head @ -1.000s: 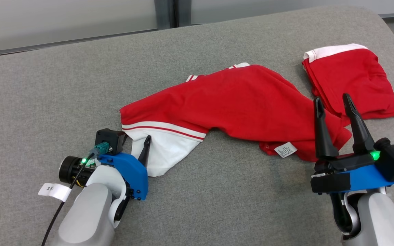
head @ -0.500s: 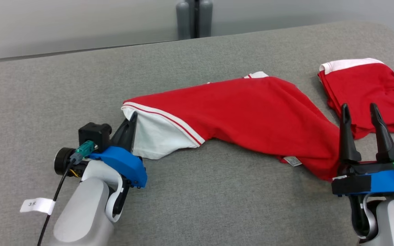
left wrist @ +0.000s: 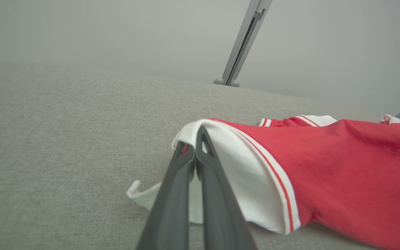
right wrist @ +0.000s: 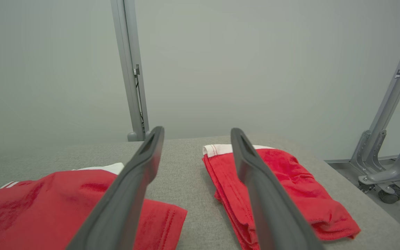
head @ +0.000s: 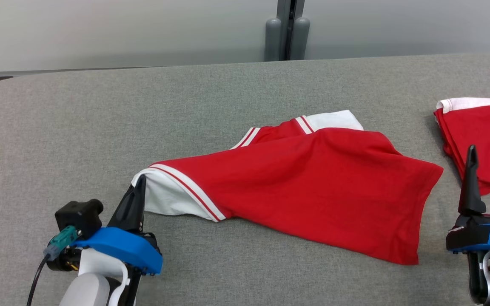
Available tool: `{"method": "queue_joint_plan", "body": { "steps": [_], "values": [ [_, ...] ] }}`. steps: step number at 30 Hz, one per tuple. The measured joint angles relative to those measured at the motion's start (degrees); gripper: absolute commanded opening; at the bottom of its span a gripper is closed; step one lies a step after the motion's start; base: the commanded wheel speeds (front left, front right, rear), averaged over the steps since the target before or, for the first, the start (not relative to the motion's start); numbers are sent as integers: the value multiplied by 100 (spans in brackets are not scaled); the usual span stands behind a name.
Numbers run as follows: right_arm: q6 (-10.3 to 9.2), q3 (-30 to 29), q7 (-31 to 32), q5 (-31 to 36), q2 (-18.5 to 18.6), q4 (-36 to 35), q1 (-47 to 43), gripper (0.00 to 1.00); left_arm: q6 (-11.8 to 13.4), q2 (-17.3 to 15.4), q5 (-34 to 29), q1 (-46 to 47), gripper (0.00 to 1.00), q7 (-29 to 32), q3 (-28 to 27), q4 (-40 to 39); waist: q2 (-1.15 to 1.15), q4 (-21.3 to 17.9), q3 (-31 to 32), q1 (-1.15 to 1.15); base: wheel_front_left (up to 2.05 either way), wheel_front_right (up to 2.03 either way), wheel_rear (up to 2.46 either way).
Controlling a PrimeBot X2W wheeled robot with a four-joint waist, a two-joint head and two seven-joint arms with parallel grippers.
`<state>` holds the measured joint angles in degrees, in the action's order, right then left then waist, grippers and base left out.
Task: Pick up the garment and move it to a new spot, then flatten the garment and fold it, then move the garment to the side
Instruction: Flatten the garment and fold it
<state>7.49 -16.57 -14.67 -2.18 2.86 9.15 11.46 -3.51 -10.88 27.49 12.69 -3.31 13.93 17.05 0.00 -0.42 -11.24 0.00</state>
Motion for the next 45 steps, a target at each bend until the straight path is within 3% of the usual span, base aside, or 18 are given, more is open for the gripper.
{"method": "queue_joint_plan", "body": {
  "steps": [7,8,9,10,14,20,25,33,37,38,40,41,42,44,45],
  "values": [
    [0,88,263,123,1,122,-2,100,322,-135,172,-711,0,417,-121,-722,0,17,58,0,0,0,0],
    [0,138,318,153,1,156,-1,100,357,-134,189,-771,35,442,-141,-703,0,9,62,0,0,0,0],
    [0,201,364,198,1,208,1,100,366,-134,204,-809,78,475,-138,-651,0,-2,67,0,0,0,0],
    [0,258,420,260,0,258,3,100,377,-138,192,-833,100,474,-121,-600,0,-13,70,0,0,0,0],
    [0,570,676,341,110,431,83,100,382,-64,193,-845,100,256,-123,-512,0,-37,74,0,0,0,0],
    [1,1113,1369,167,693,679,350,100,449,-52,2,-658,100,-320,-179,-634,0,-15,66,0,0,0,0],
    [0,1167,1957,-411,1058,1004,603,100,456,-20,-42,-632,100,-436,-116,-726,0,61,21,0,0,0,0],
    [0,1846,2657,-1642,1432,1767,918,100,472,80,-81,-631,100,-475,62,-735,0,279,-163,0,0,0,0],
    [0,2228,2889,-2365,1450,1925,956,100,498,93,-87,-619,100,-511,97,-697,0,379,-235,0,0,0,0],
    [0,2304,2961,-2550,1452,1967,957,91,498,93,-87,-606,100,-517,101,-686,0,393,-246,0,0,0,0],
    [0,2463,3051,-2829,1490,2047,989,84,498,94,-87,-577,100,-532,118,-669,0,415,-261,0,0,0,0],
    [0,2562,3076,-2886,1541,2092,1038,72,498,96,-87,-562,100,-536,124,-664,0,426,-266,0,0,0,0],
    [-1,2662,3075,-2920,1589,2128,1081,50,499,93,-87,-552,100,-537,126,-658,0,435,-270,0,0,0,0],
    [-1,2824,3016,-3006,1614,2190,1140,37,501,92,-88,-536,100,-538,133,-648,0,442,-272,0,0,0,0],
    [-1,2898,2954,-3060,1613,2215,1172,16,508,92,-88,-530,100,-542,135,-646,0,442,-270,0,0,0,0]
  ]
}}
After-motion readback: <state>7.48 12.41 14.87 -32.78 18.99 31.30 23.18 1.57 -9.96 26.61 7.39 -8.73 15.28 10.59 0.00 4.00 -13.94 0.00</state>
